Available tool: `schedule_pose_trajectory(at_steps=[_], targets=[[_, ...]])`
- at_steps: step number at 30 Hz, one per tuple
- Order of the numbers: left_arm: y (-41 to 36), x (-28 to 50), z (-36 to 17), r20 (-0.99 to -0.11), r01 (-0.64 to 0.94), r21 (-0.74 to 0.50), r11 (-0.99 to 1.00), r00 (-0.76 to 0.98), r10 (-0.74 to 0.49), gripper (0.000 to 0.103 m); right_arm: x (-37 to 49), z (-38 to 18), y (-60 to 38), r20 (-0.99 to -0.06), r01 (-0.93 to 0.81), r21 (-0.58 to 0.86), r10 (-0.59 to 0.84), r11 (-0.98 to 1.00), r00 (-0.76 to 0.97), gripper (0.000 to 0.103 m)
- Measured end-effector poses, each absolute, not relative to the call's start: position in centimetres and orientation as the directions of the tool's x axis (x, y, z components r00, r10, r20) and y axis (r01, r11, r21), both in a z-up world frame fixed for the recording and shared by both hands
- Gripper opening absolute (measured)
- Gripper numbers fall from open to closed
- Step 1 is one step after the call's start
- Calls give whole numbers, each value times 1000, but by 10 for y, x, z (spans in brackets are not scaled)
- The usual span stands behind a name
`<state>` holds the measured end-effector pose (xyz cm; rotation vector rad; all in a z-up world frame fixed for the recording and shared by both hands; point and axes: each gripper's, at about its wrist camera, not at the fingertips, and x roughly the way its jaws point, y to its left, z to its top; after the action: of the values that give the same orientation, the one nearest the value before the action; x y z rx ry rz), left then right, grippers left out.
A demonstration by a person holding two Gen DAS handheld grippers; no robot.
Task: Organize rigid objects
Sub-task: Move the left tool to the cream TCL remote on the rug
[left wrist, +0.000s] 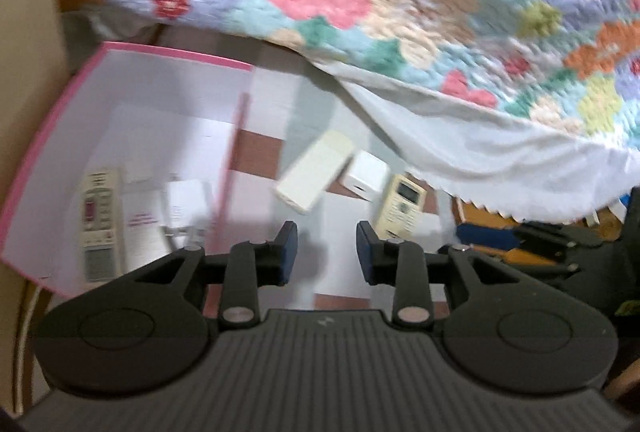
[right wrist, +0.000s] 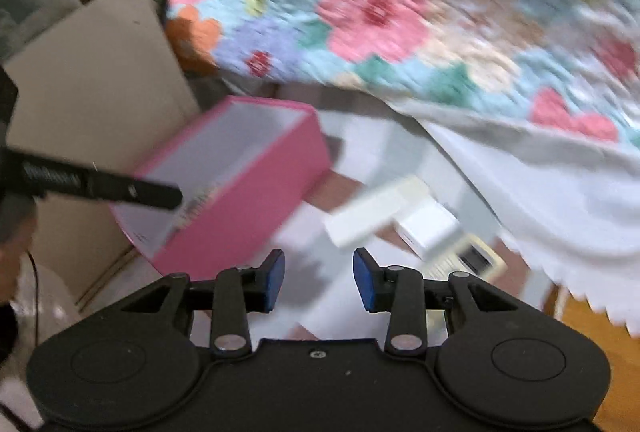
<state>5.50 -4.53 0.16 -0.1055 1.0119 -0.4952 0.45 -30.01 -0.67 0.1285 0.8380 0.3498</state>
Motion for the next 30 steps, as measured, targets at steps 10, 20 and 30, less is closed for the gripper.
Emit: schedule_pose_trajectory(at_steps=[10,20,30], targets=[[-120,75,-27,-819,467,-291,835,330,-470,41,-5,-52,-316,-703,-186,215,284,959,652,61],[-166,107,-107,-859,501,-279,820,253,-446,42,9,-119,-335,-722,-25,291,237,956,650,61],[-191,130,-157,-862,446,-363,818,173,-477,38,29,-134,-331,-750,-25,211,179,977,636,67]])
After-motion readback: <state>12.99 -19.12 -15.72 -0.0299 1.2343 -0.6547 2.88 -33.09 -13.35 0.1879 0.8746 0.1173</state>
